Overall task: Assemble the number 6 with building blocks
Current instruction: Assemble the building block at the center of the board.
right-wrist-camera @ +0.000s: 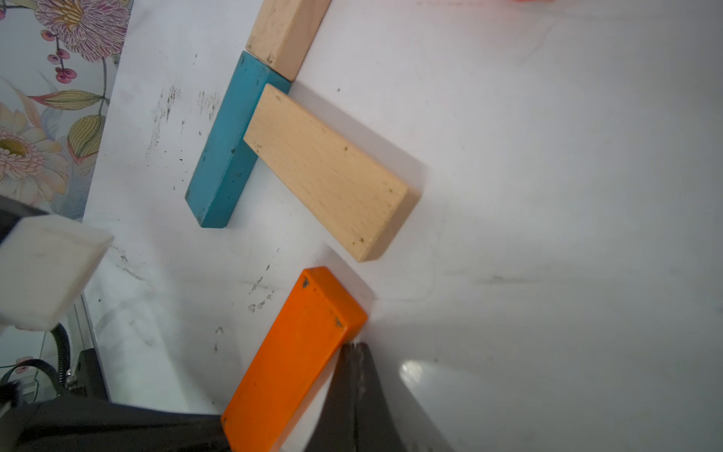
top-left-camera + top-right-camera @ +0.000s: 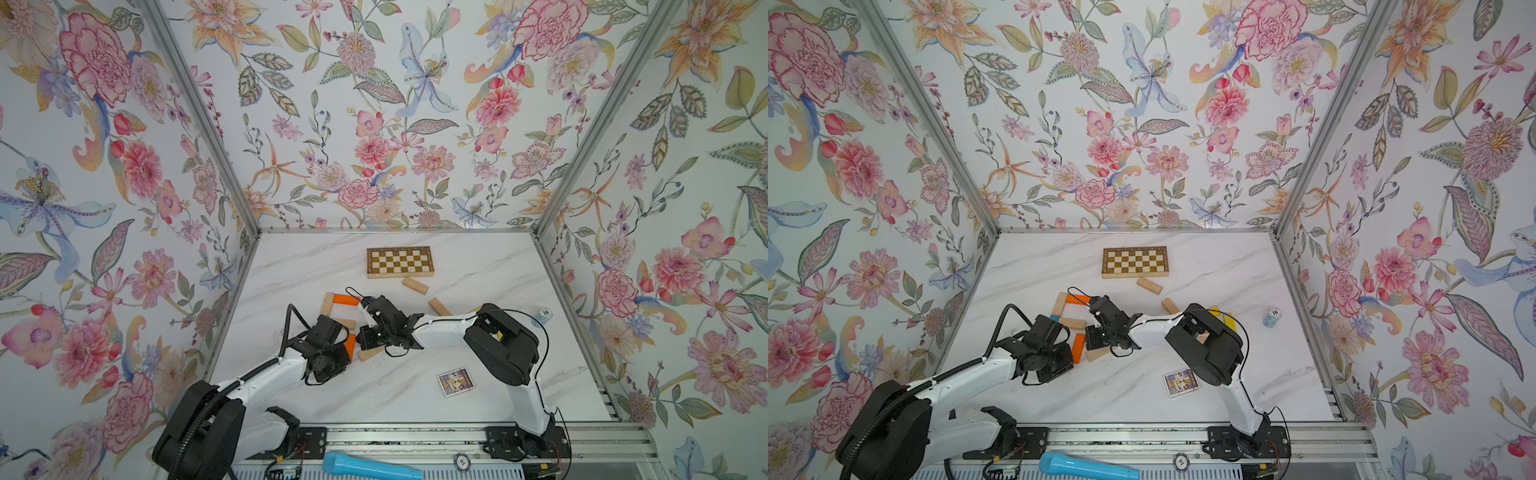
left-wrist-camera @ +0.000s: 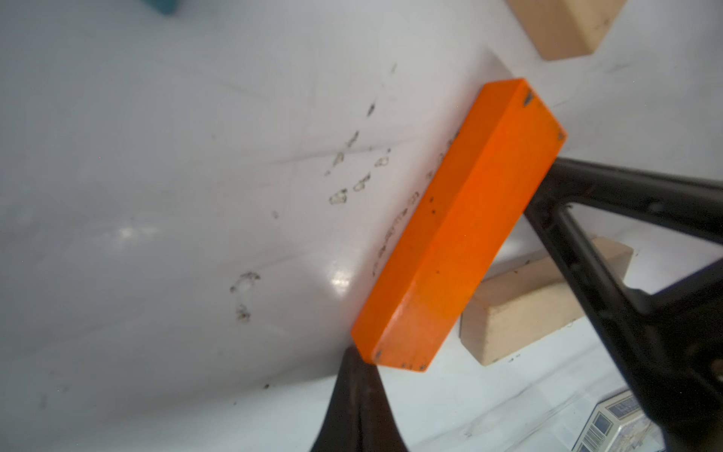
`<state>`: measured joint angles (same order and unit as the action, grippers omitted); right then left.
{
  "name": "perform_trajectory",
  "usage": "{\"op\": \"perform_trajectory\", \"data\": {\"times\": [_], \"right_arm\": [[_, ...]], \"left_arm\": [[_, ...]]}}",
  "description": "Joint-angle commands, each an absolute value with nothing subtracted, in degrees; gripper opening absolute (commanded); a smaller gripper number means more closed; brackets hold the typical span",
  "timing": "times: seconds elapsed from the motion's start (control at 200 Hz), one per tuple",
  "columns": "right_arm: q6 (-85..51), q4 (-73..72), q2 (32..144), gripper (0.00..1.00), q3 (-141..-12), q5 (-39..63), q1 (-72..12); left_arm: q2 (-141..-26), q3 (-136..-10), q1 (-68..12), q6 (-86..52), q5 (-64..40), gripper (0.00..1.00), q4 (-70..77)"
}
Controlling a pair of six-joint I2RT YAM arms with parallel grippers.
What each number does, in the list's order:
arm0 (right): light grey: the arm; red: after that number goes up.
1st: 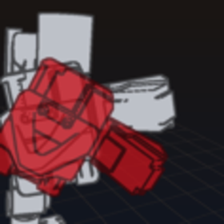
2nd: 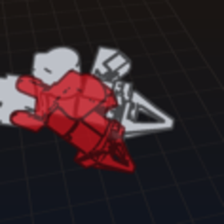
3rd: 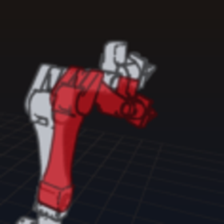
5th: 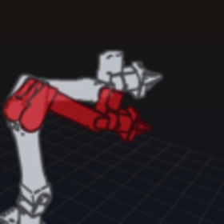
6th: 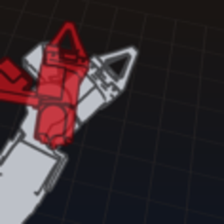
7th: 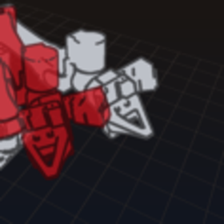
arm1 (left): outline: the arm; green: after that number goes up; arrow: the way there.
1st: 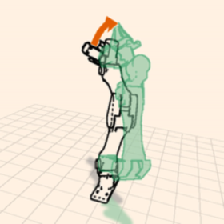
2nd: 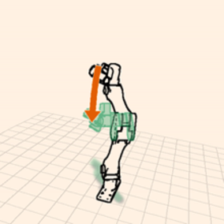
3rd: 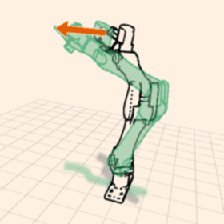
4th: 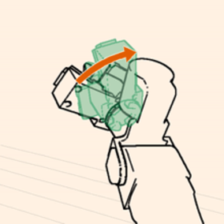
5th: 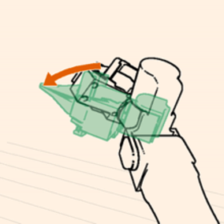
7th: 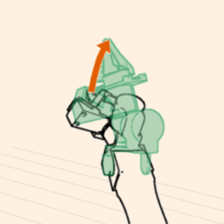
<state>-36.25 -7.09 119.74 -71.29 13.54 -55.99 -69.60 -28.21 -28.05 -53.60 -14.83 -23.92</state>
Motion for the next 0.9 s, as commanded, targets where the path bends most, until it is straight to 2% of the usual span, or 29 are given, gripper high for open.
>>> {"op": "perform_trajectory", "data": {"times": [0.0,0.896], "right_arm": [[-36.2,-6.0,121.1,0.00,-72.6,14.0,-55.5],[-36.3,-5.5,121.8,0.00,-73.3,14.2,-55.4]], "left_arm": [[-71.7,-29.1,-28.6,-52.1,-13.0,0.00,-26.4],[-73.5,-30.5,-27.5,-50.8,-12.5,0.00,-26.6]]}}
